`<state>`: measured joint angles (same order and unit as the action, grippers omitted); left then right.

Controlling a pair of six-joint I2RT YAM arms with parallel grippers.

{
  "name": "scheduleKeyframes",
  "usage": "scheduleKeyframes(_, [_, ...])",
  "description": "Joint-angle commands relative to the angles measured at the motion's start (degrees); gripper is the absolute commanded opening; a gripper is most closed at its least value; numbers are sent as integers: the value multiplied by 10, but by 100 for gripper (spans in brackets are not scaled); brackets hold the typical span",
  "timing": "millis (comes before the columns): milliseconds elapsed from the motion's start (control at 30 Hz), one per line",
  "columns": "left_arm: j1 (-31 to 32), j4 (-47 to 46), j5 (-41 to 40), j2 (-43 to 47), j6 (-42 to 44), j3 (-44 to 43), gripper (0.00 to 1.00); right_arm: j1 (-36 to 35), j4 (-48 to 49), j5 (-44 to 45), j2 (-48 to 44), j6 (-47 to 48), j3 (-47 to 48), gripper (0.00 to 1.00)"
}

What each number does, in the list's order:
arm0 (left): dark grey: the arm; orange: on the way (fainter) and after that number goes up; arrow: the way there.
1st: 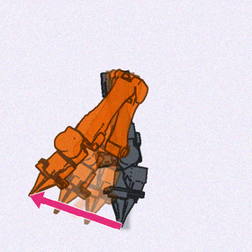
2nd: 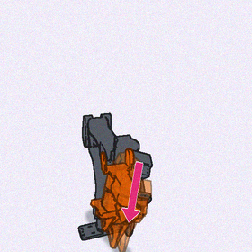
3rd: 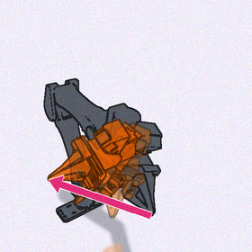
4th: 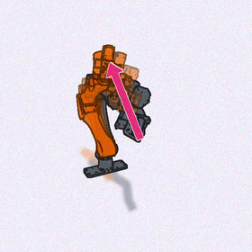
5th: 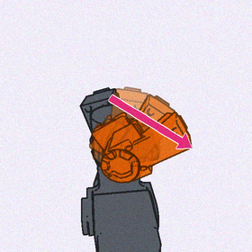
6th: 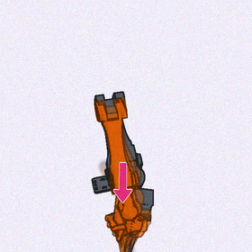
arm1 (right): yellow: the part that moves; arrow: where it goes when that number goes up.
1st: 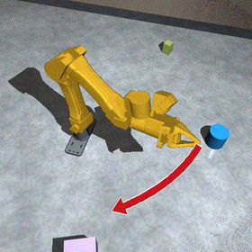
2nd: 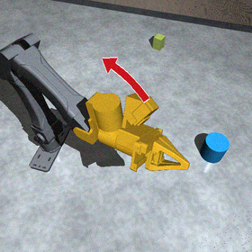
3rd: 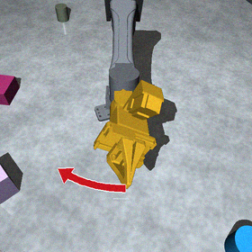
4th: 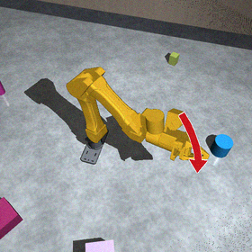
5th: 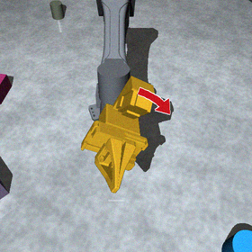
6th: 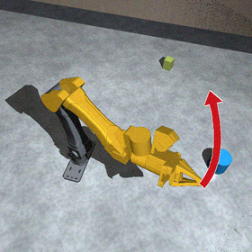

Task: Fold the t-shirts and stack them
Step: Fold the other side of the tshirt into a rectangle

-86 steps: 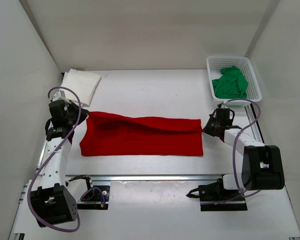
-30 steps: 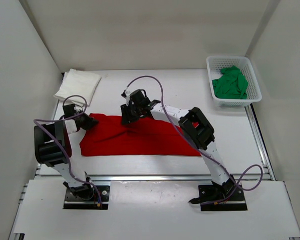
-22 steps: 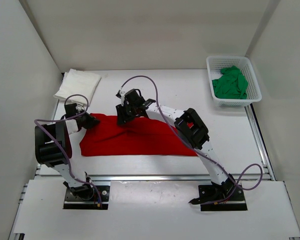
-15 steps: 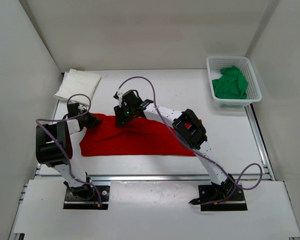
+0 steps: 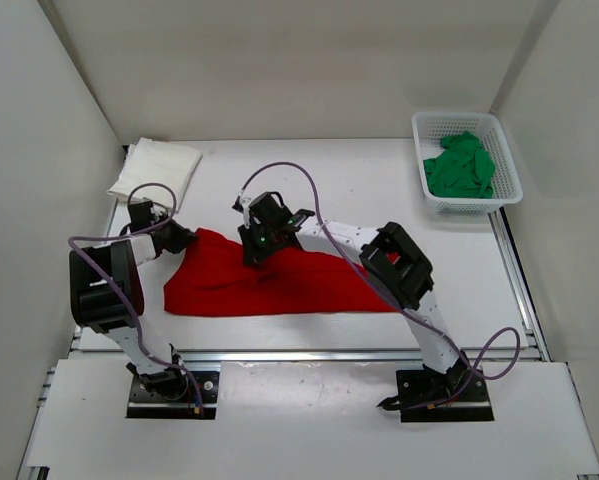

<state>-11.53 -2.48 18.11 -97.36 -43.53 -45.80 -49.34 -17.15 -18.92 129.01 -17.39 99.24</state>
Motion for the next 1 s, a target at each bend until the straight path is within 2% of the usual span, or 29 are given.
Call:
scheduleKeyframes(0, [-5,7,-4,-6,6,-25,9,-32,37,21,-100,8,-57,0])
scheduleKeyframes(67, [-5,9,-7,-13,8,-29,9,-45,44,40,-126,11,-101,1])
scheduleKeyframes(167, [-6,6,2,-10,-2,-25,6,-45,56,61,-143,14,-117,4])
scheduleKeyframes(200, [-4,-6,4,1,-9,-9,7,-37,52,59,-134,12,-103,5])
scheduleKeyframes(267, [-6,-4,0,23,5,-9,8,-21,31,41,-109,17,-65,19])
scheduleKeyframes(333, [6,25,-18,46,29,-20,12,-9,11,42,-77,24,-31,26])
scheduleKeyframes(433, [31,57,-39,79,57,-19,12,6,3,44,-61,21,-18,27])
scheduleKeyframes(567, [72,56,-60,155,70,11,15,24,53,47,-119,11,-111,27])
scheduleKeyframes(633, [98,49,-69,161,62,31,16,42,91,53,-163,-1,-169,26])
scheduleKeyframes(800, [95,-4,9,104,13,74,12,110,163,42,-236,-46,-345,19])
scheduleKeyframes(867, [80,-45,37,78,-9,107,12,143,193,35,-261,-63,-390,18])
scheduleKeyframes(967, [59,-57,50,47,-19,113,11,189,219,27,-284,-71,-439,17])
